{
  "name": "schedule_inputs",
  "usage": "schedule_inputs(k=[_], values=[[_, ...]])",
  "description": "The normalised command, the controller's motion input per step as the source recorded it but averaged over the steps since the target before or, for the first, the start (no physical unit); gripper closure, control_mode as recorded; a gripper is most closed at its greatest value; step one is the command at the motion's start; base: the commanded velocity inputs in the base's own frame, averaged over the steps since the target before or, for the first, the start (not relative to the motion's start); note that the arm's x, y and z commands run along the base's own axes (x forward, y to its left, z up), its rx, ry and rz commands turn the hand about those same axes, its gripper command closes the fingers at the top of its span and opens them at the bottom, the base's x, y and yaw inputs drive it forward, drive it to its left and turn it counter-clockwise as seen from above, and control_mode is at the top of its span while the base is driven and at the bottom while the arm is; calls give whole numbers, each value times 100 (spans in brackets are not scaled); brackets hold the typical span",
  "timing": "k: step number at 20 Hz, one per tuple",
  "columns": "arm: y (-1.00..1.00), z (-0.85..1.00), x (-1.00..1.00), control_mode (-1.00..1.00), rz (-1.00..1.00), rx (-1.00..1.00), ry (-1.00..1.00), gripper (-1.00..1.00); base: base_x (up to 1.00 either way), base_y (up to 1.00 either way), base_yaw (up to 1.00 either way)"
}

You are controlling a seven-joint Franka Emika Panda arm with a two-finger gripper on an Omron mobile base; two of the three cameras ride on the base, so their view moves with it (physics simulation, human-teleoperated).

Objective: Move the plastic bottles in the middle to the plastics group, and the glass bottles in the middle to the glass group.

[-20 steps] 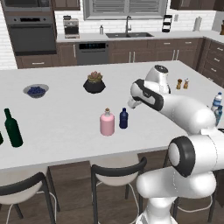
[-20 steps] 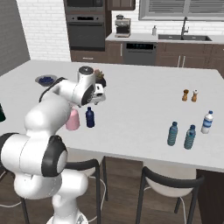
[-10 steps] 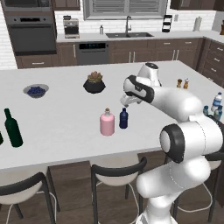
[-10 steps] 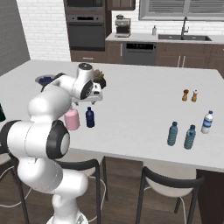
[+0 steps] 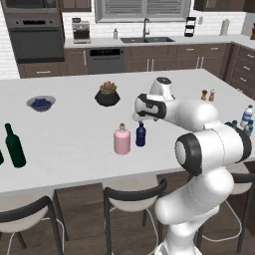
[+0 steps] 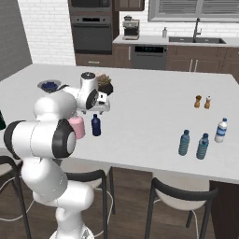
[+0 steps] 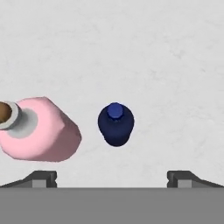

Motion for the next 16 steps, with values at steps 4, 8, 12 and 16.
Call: schedule_inputs(k=[4, 8, 12, 16], values=[[12, -31, 14, -100, -12, 0, 4, -100, 0, 0, 0], [7, -25, 27, -100, -10, 0, 2, -100, 0, 0, 0], [4, -20, 40, -100, -6, 0, 3, -100, 0, 0, 0], [0, -21, 28, -100, -3, 0, 0, -100, 0, 0, 0]])
